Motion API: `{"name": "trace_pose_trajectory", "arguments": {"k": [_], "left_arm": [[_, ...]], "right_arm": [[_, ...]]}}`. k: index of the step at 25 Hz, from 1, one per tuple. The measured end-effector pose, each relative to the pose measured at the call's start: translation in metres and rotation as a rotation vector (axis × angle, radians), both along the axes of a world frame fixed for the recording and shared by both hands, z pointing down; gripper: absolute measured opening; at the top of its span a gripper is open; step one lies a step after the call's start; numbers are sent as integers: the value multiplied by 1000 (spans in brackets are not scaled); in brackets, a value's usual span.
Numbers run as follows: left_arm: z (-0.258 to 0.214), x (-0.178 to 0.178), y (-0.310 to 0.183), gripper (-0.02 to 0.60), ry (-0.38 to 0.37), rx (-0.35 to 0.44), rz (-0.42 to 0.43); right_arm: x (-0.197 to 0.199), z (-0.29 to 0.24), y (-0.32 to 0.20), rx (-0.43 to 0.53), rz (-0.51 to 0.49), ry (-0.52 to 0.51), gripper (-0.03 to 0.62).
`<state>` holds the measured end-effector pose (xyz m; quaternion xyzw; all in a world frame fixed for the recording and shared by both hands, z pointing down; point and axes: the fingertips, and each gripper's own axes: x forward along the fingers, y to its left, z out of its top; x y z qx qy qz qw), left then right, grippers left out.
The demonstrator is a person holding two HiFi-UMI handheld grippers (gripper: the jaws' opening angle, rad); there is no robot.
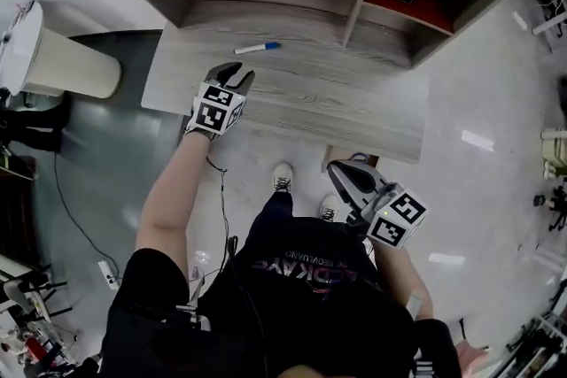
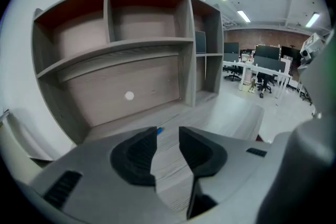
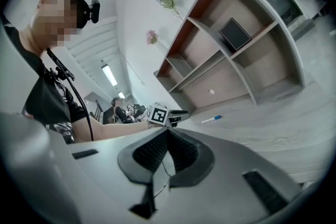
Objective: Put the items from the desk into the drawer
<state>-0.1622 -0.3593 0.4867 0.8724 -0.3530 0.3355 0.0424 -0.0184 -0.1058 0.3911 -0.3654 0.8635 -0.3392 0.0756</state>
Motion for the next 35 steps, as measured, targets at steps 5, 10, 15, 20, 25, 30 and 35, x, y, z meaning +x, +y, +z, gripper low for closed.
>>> {"name": "trace_pose_trajectory", "arguments": {"k": [5, 10, 15, 20, 25, 30, 35], "left_arm": [[27, 0, -34, 137, -80, -21, 77], [49, -2, -61, 144, -199, -6, 178], [75, -2, -80, 147, -290, -19, 265], [103, -2, -91, 149, -382, -40, 354], [124, -4, -102, 150, -443, -59, 413], [141, -8, -106, 150, -494, -94, 460], [149, -7, -108, 150, -518, -105, 502]], "right_arm": [[-8, 14, -17, -62, 55, -5, 17], [-14, 25, -33, -103, 86, -6, 17], [-18, 32, -44, -133, 118, -8, 17], [-24, 39, -44, -171, 152, -9, 17], [-28, 48, -39, -210, 192, -10, 17], [-32, 53, -37, -228, 216, -12, 17], [-40, 57, -35, -242, 228, -17, 17]]}}
